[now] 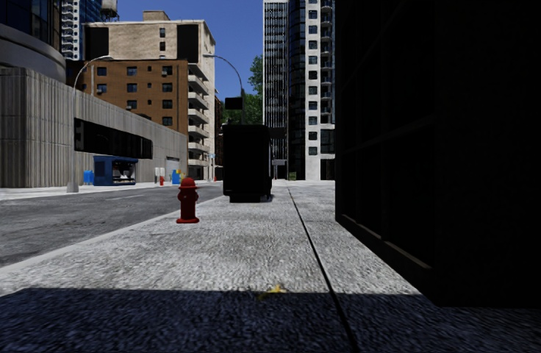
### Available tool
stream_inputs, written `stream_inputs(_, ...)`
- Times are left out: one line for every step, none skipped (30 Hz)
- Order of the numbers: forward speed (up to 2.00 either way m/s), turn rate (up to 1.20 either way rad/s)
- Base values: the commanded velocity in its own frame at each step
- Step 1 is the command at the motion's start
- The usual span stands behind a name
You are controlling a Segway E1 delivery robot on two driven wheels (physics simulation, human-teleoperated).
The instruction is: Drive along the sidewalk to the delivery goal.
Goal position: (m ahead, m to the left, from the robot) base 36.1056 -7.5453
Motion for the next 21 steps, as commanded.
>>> stream_inputs(2.0, 0.0)
stream_inputs(2.0, 0.0)
stream_inputs(2.0, 0.0)
stream_inputs(2.0, 0.0)
stream_inputs(2.0, 0.0)
stream_inputs(2.0, 0.0)
stream_inputs(2.0, 0.0)
stream_inputs(2.0, 0.0)
stream_inputs(2.0, 0.0)
stream_inputs(2.0, 0.0)
stream_inputs(2.0, 0.0)
stream_inputs(2.0, 0.0)
stream_inputs(2.0, 0.0)
stream_inputs(2.0, 0.0)
stream_inputs(2.0, 0.0)
stream_inputs(2.0, 0.0)
stream_inputs(2.0, 0.0)
stream_inputs(2.0, 0.0)
stream_inputs(2.0, 0.0)
stream_inputs(2.0, 0.0)
stream_inputs(2.0, 0.0)
